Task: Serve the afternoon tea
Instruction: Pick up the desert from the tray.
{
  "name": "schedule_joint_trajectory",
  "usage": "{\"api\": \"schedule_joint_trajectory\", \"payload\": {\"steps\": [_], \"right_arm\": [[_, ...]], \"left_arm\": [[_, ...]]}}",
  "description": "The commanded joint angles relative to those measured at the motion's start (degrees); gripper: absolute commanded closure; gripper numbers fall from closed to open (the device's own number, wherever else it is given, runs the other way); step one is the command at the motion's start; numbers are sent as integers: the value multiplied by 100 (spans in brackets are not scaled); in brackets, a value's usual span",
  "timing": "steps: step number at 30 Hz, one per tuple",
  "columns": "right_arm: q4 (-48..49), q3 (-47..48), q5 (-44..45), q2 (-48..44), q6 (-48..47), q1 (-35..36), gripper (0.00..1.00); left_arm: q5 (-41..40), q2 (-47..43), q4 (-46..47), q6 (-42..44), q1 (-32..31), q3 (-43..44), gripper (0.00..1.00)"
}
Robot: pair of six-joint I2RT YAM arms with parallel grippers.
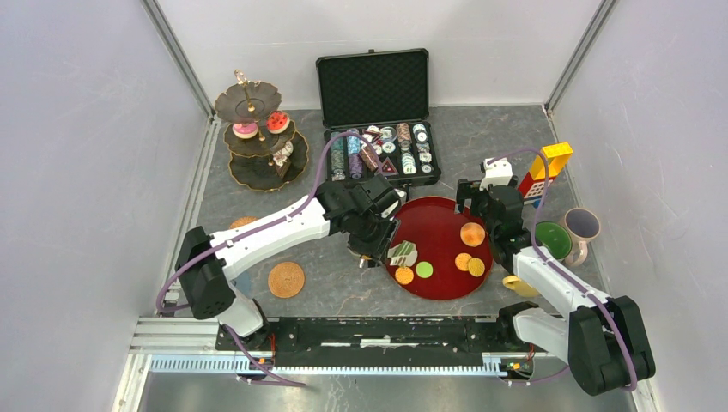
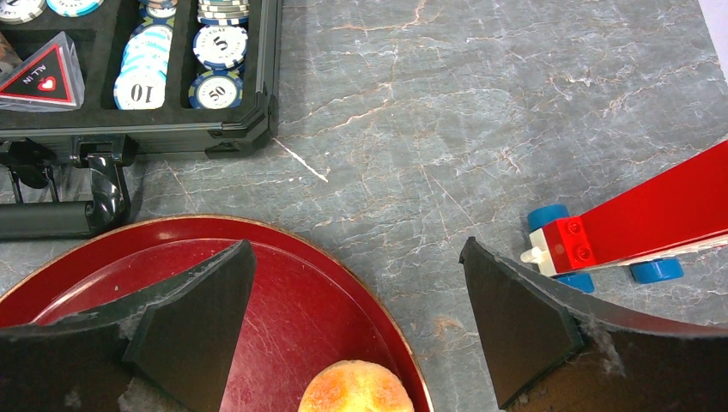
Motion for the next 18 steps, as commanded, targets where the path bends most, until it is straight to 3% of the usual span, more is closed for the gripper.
{"api": "schedule_joint_trajectory", "payload": {"steps": [1, 10, 18], "right_arm": [[174, 224, -17, 26, 34, -19, 2], [162, 241, -37, 35, 35, -19, 2], [169, 245, -54, 48, 43, -19, 2]], "left_arm": [[-129, -57, -19, 204, -22, 307, 65], [-330, -206, -13, 217, -25, 642, 71], [-1385, -545, -527, 424, 48, 1070, 73]]}}
